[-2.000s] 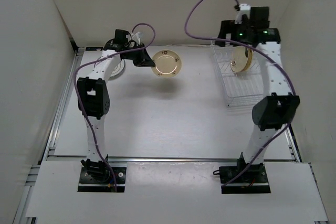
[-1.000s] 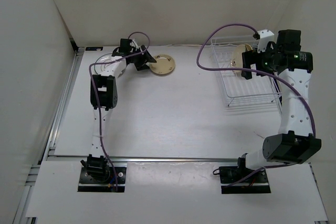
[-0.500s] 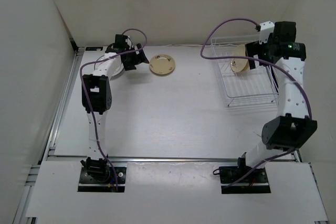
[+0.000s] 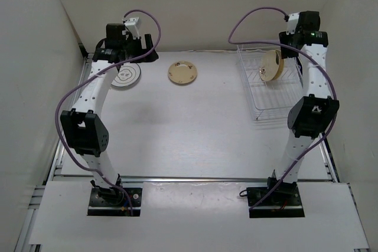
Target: Unload the plates from the dish rack
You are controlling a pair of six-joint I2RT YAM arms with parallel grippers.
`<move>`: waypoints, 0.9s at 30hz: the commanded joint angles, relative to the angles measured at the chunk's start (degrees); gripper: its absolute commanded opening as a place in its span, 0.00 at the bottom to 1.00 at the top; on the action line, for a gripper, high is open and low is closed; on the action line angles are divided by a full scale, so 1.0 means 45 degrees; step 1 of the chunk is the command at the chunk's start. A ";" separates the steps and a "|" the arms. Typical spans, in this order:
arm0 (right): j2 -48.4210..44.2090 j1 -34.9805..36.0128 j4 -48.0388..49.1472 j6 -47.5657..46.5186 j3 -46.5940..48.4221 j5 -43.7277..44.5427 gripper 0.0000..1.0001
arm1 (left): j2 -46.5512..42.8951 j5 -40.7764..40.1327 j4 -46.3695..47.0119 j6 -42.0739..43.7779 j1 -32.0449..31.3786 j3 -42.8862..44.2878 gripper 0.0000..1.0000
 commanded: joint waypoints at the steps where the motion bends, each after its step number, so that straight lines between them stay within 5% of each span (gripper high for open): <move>1: 0.0578 0.0029 0.0484 0.0459 0.0957 -0.0317 0.45 | -0.0743 -0.0314 -0.0644 0.0913 0.0028 -0.0965 0.99; 27: 0.3860 0.0146 0.1070 0.0578 0.2754 -0.0434 0.39 | -0.1233 -0.0510 -0.1347 0.1540 0.0028 -0.0911 0.99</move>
